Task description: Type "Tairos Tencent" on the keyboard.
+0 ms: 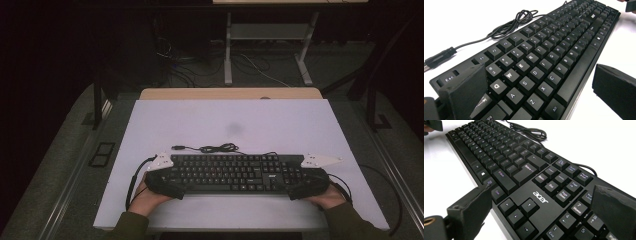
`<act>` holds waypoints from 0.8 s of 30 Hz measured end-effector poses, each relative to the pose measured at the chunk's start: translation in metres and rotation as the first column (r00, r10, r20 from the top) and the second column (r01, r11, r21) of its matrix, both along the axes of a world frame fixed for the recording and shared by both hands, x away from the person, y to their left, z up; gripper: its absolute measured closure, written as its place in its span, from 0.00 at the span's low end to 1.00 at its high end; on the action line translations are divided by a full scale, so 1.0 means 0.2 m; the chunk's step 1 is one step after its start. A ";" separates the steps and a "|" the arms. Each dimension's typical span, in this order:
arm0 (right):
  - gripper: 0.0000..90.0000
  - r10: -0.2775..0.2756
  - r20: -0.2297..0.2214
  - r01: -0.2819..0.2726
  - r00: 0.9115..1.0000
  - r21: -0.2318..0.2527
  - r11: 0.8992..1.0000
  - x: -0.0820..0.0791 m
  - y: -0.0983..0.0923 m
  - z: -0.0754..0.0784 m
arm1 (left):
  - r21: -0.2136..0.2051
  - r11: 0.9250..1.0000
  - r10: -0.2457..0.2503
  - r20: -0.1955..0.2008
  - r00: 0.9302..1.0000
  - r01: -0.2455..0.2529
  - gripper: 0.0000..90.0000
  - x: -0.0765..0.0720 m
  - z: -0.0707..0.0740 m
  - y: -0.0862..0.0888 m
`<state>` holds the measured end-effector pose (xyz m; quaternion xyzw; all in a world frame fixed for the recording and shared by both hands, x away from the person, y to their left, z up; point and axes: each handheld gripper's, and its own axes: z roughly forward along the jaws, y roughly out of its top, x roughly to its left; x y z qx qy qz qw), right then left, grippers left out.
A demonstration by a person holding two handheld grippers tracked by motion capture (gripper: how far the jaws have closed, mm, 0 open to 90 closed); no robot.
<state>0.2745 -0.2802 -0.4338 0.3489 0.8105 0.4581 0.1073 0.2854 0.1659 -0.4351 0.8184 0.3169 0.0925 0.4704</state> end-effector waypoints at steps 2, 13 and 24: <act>0.04 0.006 -0.001 -0.006 1.000 0.006 1.000 0.00 0.00 0.00 | -0.002 1.000 -0.001 0.000 1.000 0.001 0.00 0.00 0.00 0.00; 0.04 0.014 0.000 -0.014 1.000 0.027 1.000 0.00 0.01 0.00 | -0.014 1.000 0.000 0.000 1.000 0.000 0.00 0.01 0.01 -0.01; 0.04 0.026 0.000 -0.026 1.000 0.047 0.999 0.01 0.04 0.02 | -0.031 1.000 -0.002 0.005 1.000 0.002 0.00 0.00 0.02 -0.01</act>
